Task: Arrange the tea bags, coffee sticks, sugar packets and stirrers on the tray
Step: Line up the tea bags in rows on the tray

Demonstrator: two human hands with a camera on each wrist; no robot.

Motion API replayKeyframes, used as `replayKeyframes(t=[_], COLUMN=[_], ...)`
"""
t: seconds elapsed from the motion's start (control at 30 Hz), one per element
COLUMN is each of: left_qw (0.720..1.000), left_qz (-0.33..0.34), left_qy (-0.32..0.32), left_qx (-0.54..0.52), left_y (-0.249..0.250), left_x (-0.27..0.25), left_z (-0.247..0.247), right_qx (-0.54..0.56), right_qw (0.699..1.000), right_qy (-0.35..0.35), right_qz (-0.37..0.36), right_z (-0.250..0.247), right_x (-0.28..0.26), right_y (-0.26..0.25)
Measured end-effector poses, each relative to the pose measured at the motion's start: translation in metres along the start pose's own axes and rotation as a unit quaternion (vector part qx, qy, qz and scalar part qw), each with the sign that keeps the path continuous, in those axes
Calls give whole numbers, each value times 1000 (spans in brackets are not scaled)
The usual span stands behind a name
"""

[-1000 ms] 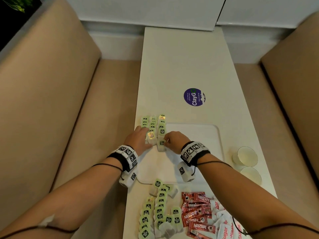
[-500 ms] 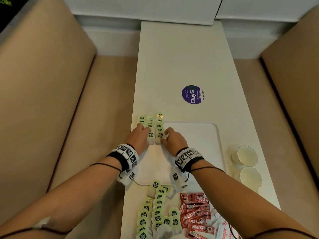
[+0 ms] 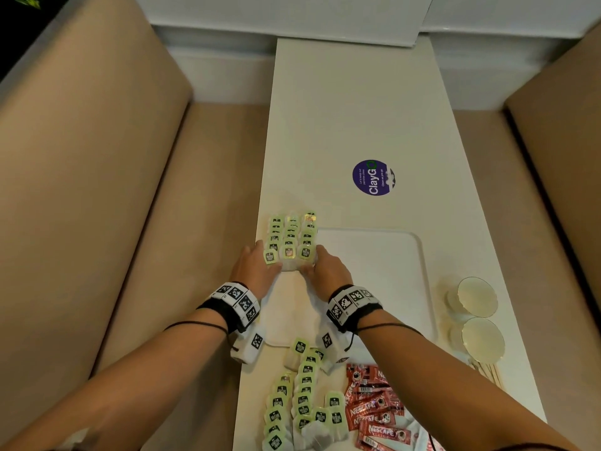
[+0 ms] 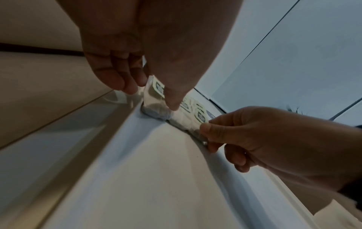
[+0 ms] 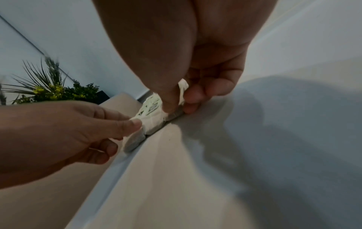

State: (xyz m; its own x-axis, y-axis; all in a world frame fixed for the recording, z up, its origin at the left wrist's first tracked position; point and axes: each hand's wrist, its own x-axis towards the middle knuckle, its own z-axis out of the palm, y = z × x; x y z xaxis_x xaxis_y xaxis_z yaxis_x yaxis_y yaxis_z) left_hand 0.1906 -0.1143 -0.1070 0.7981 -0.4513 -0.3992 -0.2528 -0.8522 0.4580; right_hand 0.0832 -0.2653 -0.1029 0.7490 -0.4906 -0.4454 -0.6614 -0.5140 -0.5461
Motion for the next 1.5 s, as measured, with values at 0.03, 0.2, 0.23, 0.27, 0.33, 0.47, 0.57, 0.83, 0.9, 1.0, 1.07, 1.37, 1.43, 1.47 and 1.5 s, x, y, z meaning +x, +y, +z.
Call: replayKeyframes(t=[0.03,0.2,0.23,0.27,0.33,0.47,0.57,0.83,0.9,1.0,1.07,1.37,1.43,1.47,1.5], left_qw=[1000,999,999,998,997,995,996,997,994,985,976,952,954,955,957], left_qz=[0,15,21,25,31,41,40,71,100,142,163,176,180,180,182], left_qy=[1,-2,-1,-1,0,1,6,-3,-29,-99,-141,-238,-225,-216,-207], left_qx=[-2,-40,-49,-57,-68,-86,-77,-36,-24,-20,-2,76,86,89,90], left_y=[0,0,-1,-2,-3,-2,0,-4,-10,-16,-20,-13,-11,-10,-10], left_x=[0,4,7,9,12,19,16,-27,-44,-71,-88,-134,-138,-140,-142], left_z=[1,2,2,2,2,2,-2,-14,-12,-4,4,34,35,36,36], right_qx=[8,48,55,62,79,98,98,12,14,11,-18,-99,-100,-99,-95], right_qw=[1000,998,997,996,993,990,992,995,993,989,985,975,975,975,976], right_qy=[-7,-37,-44,-54,-73,-81,-60,-72,-76,-94,-118,-157,-156,-154,-151], right_qz=[4,-18,-27,-35,-53,-58,-45,-74,-90,-111,-122,-125,-125,-124,-124], right_z=[-2,-19,-22,-25,-31,-32,-29,-36,-36,-27,-19,16,17,18,18], right_x=[1,11,12,13,13,14,15,-29,-51,-82,-102,-153,-158,-160,-162], right_y=[1,2,1,-1,-5,-6,1,23,29,37,42,49,50,50,50])
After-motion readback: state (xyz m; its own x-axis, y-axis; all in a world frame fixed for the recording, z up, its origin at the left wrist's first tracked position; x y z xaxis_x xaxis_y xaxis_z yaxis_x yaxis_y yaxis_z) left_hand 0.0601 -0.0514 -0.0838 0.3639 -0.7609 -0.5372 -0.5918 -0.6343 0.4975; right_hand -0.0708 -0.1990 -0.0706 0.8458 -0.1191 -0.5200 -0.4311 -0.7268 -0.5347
